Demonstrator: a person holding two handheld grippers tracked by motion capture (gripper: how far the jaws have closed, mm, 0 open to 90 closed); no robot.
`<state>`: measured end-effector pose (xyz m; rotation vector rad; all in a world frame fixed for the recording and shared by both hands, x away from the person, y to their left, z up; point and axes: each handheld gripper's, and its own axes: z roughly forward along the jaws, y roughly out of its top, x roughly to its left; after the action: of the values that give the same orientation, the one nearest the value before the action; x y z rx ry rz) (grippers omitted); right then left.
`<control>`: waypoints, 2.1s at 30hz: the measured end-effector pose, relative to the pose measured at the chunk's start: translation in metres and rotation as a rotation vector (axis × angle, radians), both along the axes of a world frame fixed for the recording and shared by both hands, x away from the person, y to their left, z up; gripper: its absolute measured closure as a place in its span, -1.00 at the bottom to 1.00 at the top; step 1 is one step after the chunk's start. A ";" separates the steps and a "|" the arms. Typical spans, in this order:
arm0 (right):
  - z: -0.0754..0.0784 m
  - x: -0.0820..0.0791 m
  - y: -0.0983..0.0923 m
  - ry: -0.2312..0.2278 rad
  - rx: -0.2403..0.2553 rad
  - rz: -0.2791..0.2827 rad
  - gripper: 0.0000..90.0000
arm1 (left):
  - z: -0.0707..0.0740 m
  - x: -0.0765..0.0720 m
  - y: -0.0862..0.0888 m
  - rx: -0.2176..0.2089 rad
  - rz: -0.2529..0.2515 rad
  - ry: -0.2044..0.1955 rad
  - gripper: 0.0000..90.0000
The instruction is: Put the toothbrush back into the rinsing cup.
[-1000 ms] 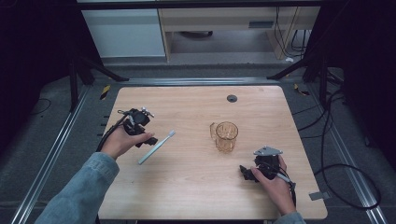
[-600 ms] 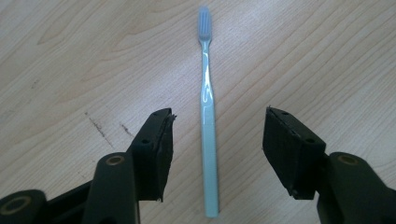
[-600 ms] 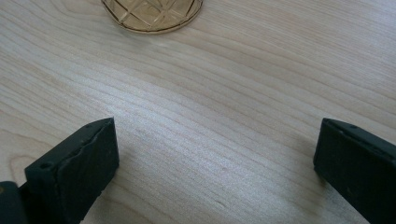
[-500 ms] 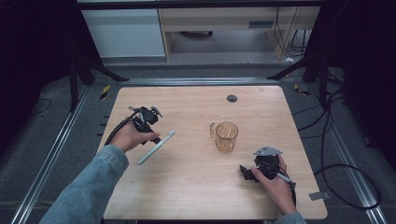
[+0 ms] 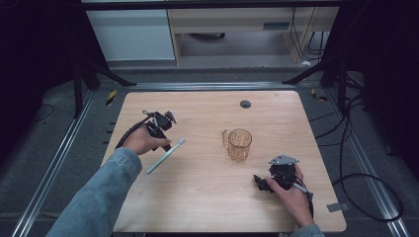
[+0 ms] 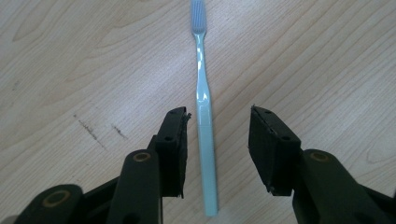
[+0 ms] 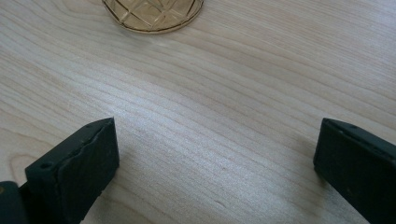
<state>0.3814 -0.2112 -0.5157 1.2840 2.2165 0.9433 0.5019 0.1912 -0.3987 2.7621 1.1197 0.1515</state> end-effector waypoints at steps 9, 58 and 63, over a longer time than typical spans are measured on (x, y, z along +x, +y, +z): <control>0.000 0.000 -0.001 0.002 0.003 0.006 -0.99 | -0.008 0.010 -0.006 0.034 -0.009 0.032 0.39; 0.001 -0.001 -0.001 0.023 0.022 0.008 -0.99 | -0.058 0.037 -0.014 0.062 -0.010 0.082 0.52; 0.001 -0.001 -0.001 0.021 0.019 0.009 -0.99 | -0.058 0.038 -0.013 0.060 -0.010 0.090 0.57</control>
<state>0.3804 -0.2122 -0.5143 1.2994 2.2364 0.9606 0.5399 0.1778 -0.4566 2.8524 1.1407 0.0611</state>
